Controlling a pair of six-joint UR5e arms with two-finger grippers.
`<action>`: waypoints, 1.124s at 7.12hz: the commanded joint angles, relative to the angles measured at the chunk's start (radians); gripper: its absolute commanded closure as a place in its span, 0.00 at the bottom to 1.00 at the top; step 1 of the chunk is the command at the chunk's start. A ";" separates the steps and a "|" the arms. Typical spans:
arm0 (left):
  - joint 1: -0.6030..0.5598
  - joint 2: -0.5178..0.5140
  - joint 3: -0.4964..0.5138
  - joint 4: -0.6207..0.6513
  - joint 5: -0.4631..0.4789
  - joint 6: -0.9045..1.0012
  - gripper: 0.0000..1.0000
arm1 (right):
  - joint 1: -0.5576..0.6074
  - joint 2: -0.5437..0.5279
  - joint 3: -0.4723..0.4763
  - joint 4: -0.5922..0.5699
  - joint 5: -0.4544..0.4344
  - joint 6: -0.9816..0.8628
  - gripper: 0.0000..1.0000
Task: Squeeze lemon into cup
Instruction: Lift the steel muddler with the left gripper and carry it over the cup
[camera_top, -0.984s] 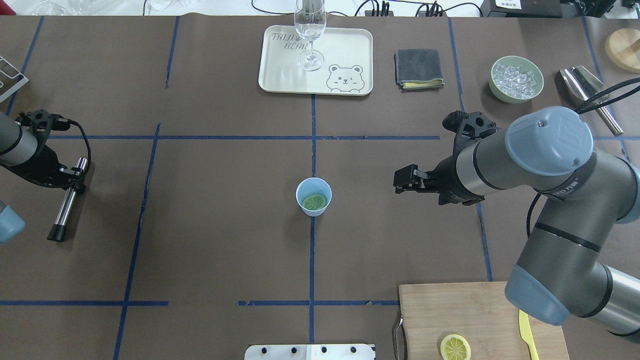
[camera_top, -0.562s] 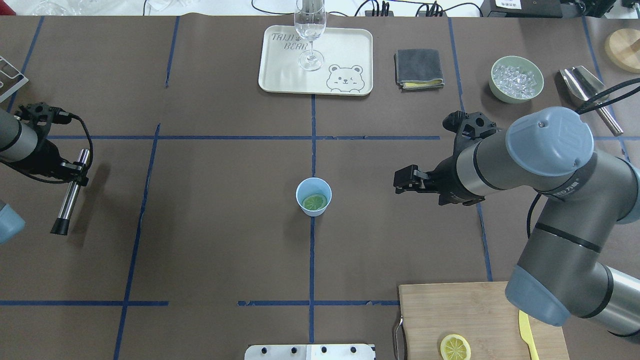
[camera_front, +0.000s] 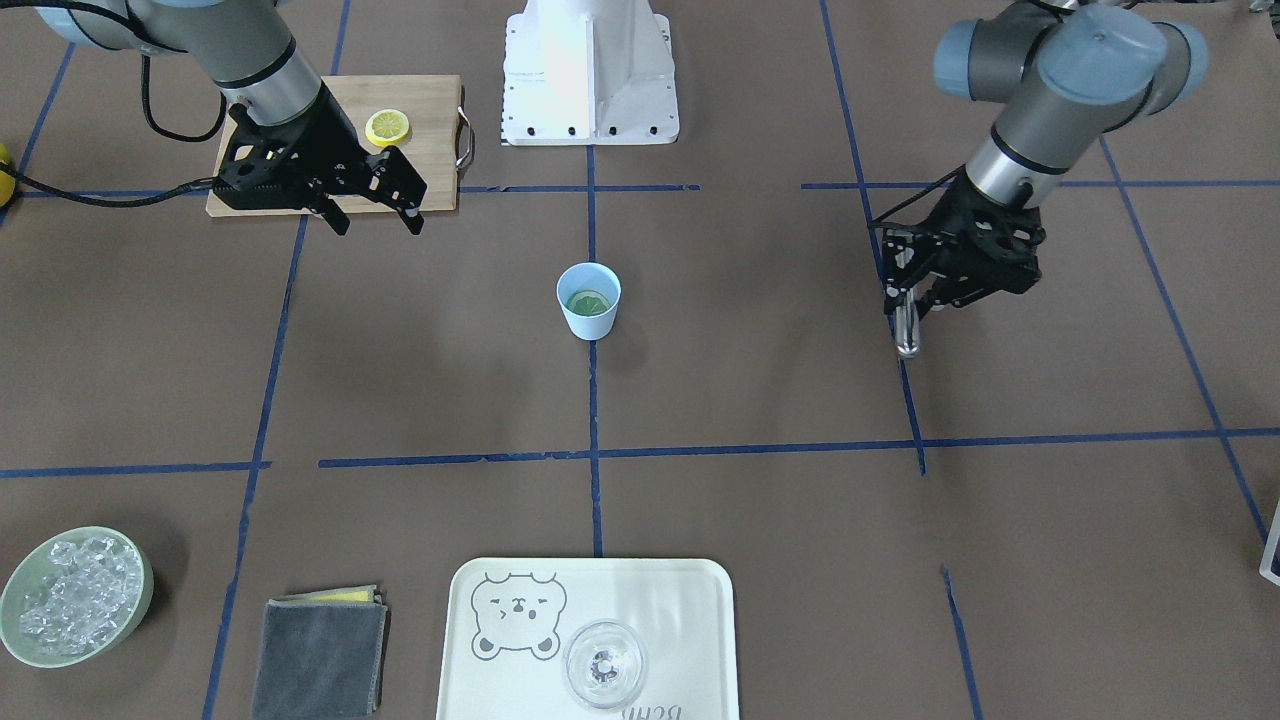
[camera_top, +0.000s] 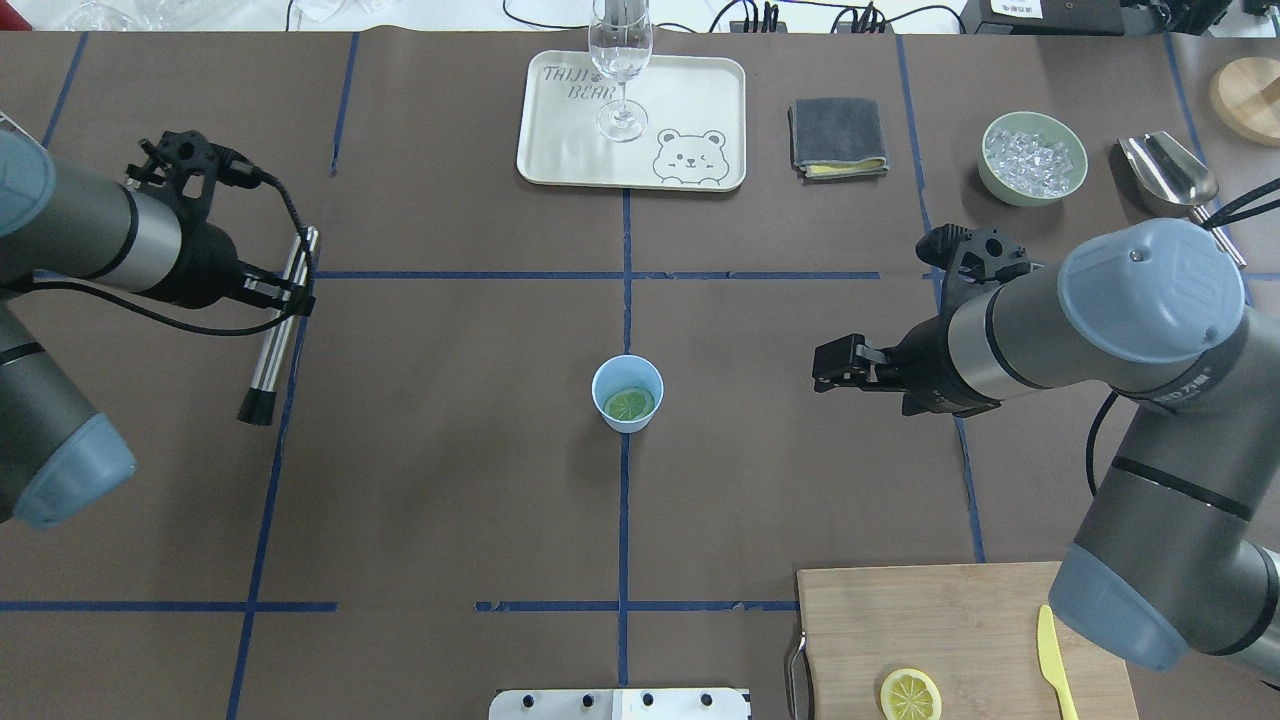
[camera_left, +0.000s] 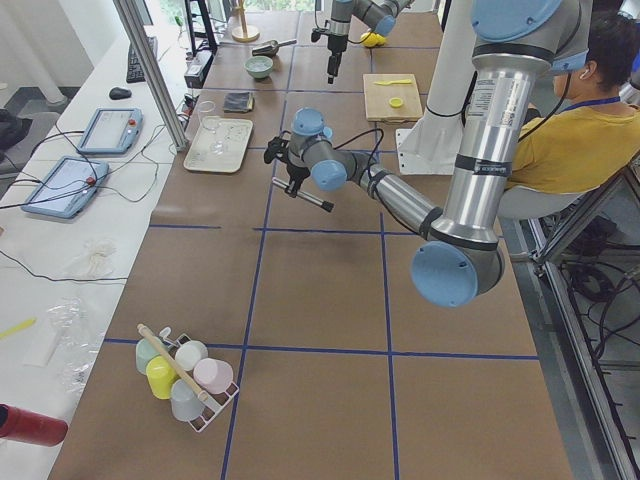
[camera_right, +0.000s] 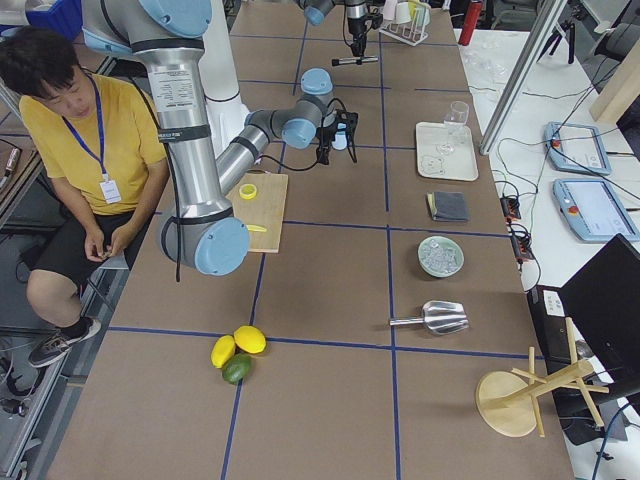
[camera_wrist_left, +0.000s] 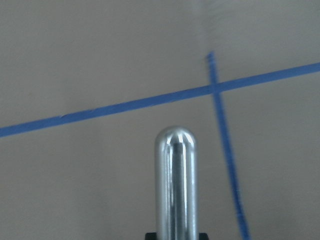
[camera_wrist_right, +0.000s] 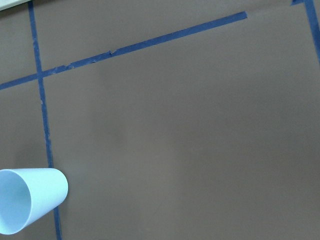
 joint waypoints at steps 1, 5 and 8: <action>0.056 -0.154 -0.021 0.004 0.053 -0.108 1.00 | 0.012 -0.021 0.021 0.000 0.000 0.000 0.00; 0.277 -0.267 -0.050 -0.063 0.492 -0.243 1.00 | 0.146 -0.072 0.019 0.000 0.129 -0.061 0.00; 0.337 -0.308 -0.001 -0.255 0.610 -0.241 1.00 | 0.223 -0.127 0.016 -0.002 0.190 -0.141 0.00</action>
